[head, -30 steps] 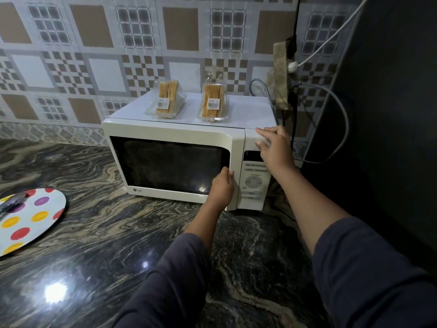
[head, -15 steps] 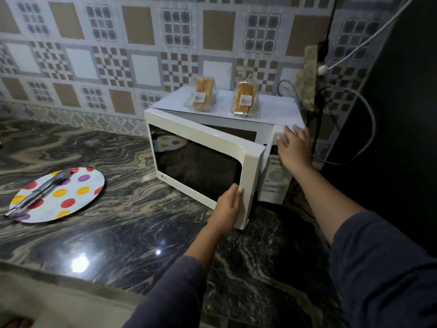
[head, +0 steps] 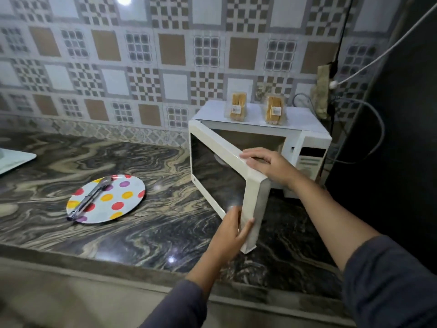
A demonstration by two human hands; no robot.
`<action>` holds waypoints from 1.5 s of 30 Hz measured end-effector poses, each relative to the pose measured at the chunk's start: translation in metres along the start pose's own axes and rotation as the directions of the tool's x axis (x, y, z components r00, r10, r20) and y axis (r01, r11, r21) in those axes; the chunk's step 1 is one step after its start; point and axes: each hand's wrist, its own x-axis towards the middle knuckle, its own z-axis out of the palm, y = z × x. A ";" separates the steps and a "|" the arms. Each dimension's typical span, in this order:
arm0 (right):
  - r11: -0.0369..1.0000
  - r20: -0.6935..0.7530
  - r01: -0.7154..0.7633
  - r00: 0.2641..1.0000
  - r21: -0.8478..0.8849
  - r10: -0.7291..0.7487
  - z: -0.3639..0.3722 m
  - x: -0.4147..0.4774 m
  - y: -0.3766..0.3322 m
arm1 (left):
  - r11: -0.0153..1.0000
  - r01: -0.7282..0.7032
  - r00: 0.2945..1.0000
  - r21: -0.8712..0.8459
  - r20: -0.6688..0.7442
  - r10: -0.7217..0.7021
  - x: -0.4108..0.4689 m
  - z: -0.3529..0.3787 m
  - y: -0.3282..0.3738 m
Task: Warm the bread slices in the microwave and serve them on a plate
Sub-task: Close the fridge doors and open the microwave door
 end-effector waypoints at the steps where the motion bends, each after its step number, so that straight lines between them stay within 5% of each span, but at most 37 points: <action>1: 0.999 -0.022 0.022 1.000 0.033 -0.021 0.014 -0.003 -0.005 | 1.000 0.008 1.000 -0.008 -0.002 -0.008 -0.009 -0.008 -0.004; 5: 0.989 -0.148 0.102 0.985 0.105 -0.085 0.063 -0.017 -0.026 | 0.999 0.022 0.997 -0.030 -0.075 -0.024 -0.045 -0.038 -0.021; 11: 0.973 -0.158 0.230 0.960 -0.031 -0.232 0.136 -0.033 -0.065 | 0.984 0.142 0.956 -0.111 -0.243 -0.166 -0.092 -0.080 -0.044; 24: 0.921 -0.151 0.207 0.952 -0.330 -0.268 0.248 0.012 -0.129 | 0.882 0.359 0.808 -0.304 -0.372 -0.457 -0.108 -0.181 -0.083; 38: 0.919 -0.295 0.182 0.910 -0.349 -0.292 0.274 0.024 -0.131 | 0.829 0.448 0.761 -0.335 -0.345 -0.550 -0.107 -0.192 -0.105; 45: 0.920 -0.181 0.155 0.956 -0.360 -0.232 0.263 0.019 -0.139 | 0.796 0.522 0.756 -0.305 -0.268 -0.598 -0.108 -0.198 -0.087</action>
